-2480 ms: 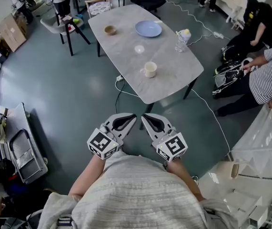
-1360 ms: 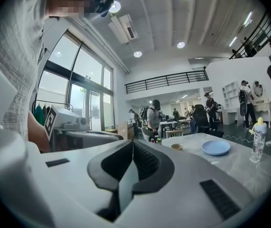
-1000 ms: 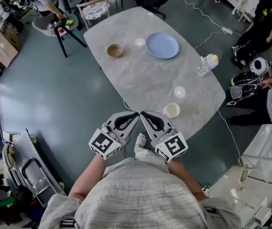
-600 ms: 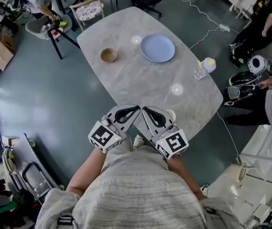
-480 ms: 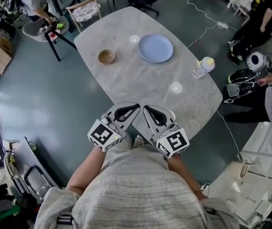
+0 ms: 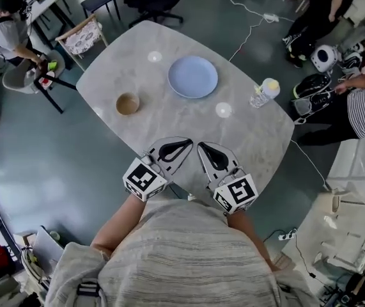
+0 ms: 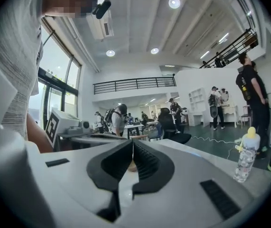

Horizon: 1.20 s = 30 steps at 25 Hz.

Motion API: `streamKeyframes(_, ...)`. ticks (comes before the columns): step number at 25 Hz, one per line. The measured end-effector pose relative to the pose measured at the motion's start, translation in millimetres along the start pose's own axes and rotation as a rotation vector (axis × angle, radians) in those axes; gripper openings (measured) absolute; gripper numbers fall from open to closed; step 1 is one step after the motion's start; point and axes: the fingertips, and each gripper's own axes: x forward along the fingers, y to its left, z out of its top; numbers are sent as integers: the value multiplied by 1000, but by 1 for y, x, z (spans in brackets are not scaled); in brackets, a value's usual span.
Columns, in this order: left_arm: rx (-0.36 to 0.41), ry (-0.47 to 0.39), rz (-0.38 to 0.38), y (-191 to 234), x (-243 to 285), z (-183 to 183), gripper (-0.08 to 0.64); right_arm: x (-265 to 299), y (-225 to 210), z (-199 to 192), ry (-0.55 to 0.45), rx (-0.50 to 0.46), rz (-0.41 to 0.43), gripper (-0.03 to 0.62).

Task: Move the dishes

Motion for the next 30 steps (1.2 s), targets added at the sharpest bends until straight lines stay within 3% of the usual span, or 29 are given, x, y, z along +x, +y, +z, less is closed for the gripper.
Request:
streamKeyframes(4, 19, 34, -119, 46, -1, 5, 26, 51, -16, 7, -36, 44, -112, 18)
streamKeyframes(8, 29, 60, -188, 93, -10, 2, 26, 100, -20, 6, -42, 50, -176, 18)
streamKeyframes(15, 14, 120, -227, 171, -48, -17, 26, 179, -12, -19, 7, 78, -264, 18)
streamKeyframes(23, 2, 144, -192, 218, -51, -26, 26, 214, -25, -35, 67, 92, -282, 18)
streamKeyframes(30, -2, 169, -104, 249, -51, -43, 26, 248, -35, -60, 132, 85, -212, 18)
